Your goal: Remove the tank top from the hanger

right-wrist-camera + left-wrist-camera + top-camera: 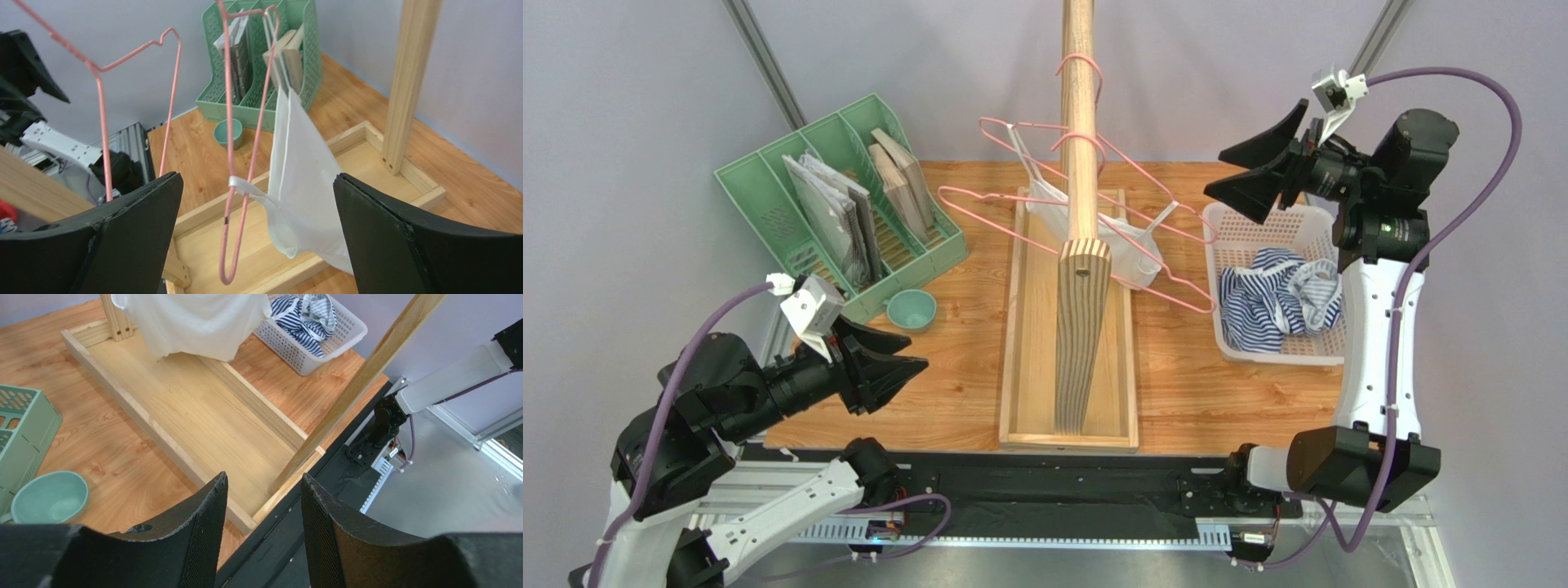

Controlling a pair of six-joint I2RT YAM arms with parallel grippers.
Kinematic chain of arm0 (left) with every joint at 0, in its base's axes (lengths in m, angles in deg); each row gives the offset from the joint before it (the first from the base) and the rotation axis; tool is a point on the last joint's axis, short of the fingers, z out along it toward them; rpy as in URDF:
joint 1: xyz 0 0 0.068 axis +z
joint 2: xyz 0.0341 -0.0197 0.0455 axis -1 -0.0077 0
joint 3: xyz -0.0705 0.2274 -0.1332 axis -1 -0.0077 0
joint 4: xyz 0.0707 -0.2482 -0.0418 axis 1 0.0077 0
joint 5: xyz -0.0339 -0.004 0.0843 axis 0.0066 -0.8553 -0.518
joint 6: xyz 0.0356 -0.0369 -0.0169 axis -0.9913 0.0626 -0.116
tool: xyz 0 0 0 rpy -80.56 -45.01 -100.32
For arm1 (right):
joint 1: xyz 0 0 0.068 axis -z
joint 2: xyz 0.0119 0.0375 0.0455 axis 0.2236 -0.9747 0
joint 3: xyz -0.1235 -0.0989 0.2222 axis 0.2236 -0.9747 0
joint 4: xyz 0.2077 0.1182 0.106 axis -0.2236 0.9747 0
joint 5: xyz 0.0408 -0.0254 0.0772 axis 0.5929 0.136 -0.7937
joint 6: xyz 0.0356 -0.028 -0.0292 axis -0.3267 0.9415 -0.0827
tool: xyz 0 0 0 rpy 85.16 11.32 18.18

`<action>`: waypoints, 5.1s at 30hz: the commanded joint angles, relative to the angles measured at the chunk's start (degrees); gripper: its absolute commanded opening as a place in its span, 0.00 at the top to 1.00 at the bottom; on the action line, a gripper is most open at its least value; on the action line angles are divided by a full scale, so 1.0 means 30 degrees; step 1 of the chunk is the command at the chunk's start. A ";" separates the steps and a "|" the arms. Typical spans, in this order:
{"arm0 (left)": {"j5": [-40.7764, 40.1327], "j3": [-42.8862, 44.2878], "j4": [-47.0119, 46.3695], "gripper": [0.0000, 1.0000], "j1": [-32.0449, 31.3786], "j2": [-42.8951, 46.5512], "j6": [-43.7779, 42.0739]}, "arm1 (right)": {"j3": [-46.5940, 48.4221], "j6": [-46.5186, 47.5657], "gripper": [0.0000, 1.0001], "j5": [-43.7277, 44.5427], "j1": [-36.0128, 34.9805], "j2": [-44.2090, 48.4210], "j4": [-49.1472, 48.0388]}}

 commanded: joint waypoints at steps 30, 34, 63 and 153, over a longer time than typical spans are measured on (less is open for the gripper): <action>0.0016 -0.0082 -0.0419 0.47 0.0055 -0.0350 0.0348 | -0.2454 0.9175 0.72 0.5962 -0.5435 0.1204 0.5611; -0.0043 -0.0052 -0.0360 0.47 0.0055 -0.0292 0.0377 | -0.2306 0.9175 0.83 0.6379 -0.5700 0.0910 0.5669; -0.1126 -0.0082 0.0519 0.46 0.0084 0.1113 0.0524 | -0.0048 0.5541 1.00 0.6583 -0.5700 0.1613 0.2212; 0.0190 -1.2328 -2.5848 0.53 0.8579 -1.0513 0.6910 | -0.9835 0.5923 1.00 0.3040 -0.7546 -0.0614 0.3033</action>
